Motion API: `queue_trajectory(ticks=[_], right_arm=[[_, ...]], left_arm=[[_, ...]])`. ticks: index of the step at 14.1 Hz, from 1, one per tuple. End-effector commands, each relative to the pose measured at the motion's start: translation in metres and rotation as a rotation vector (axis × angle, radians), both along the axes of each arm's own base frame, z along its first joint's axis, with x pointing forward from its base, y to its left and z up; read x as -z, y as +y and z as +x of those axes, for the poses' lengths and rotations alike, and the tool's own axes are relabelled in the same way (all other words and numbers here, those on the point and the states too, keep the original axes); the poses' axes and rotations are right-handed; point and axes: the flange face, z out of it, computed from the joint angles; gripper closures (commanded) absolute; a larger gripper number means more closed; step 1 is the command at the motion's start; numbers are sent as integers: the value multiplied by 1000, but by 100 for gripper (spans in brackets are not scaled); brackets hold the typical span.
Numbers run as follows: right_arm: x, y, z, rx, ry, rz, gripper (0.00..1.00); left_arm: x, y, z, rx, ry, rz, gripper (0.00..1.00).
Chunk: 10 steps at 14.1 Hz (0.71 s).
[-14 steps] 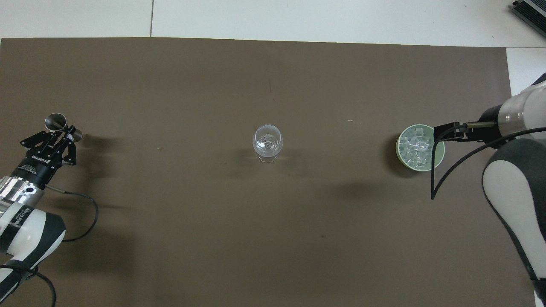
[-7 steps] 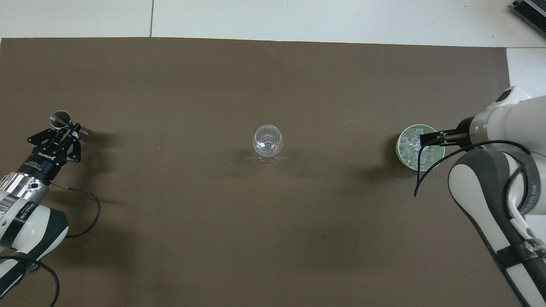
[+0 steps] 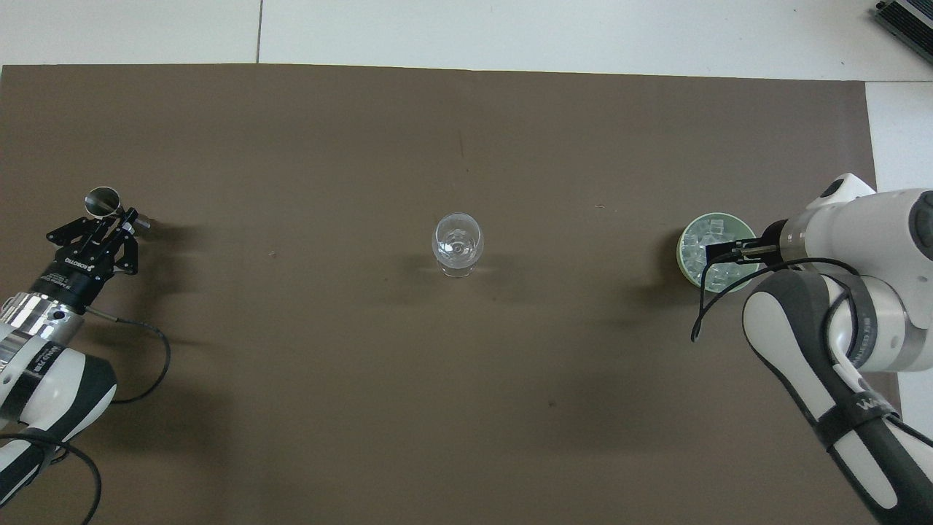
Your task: Pour wine and add ice with both arms
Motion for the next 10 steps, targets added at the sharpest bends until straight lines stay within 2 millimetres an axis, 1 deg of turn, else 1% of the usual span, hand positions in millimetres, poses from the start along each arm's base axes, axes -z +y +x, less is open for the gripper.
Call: queue_trajectory(ticks=[1, 2, 3, 5, 6, 7, 9, 10], right_arm=[[14, -8, -3, 1, -16, 9, 0], [19, -9, -4, 2, -24, 8, 0], [20, -12, -5, 10, -33, 7, 0], [24, -12, -4, 34, -38, 27, 7], [25, -13, -2, 53, -55, 47, 7], [26, -13, -1, 66, -61, 58, 11], [26, -13, -1, 98, -63, 91, 12], [31, -13, 0, 101, -60, 93, 13]], left_arm=[[3, 5, 4, -17, -6, -16, 100], [3, 5, 4, -18, -5, -15, 100], [5, 4, 4, -16, -1, -15, 100], [6, 3, 4, -12, 2, -12, 100], [6, 2, 4, -11, 3, -11, 100], [6, 2, 4, -11, 3, -9, 100], [8, 0, 4, -8, 6, -8, 100], [8, 1, 4, -8, 7, -8, 100]])
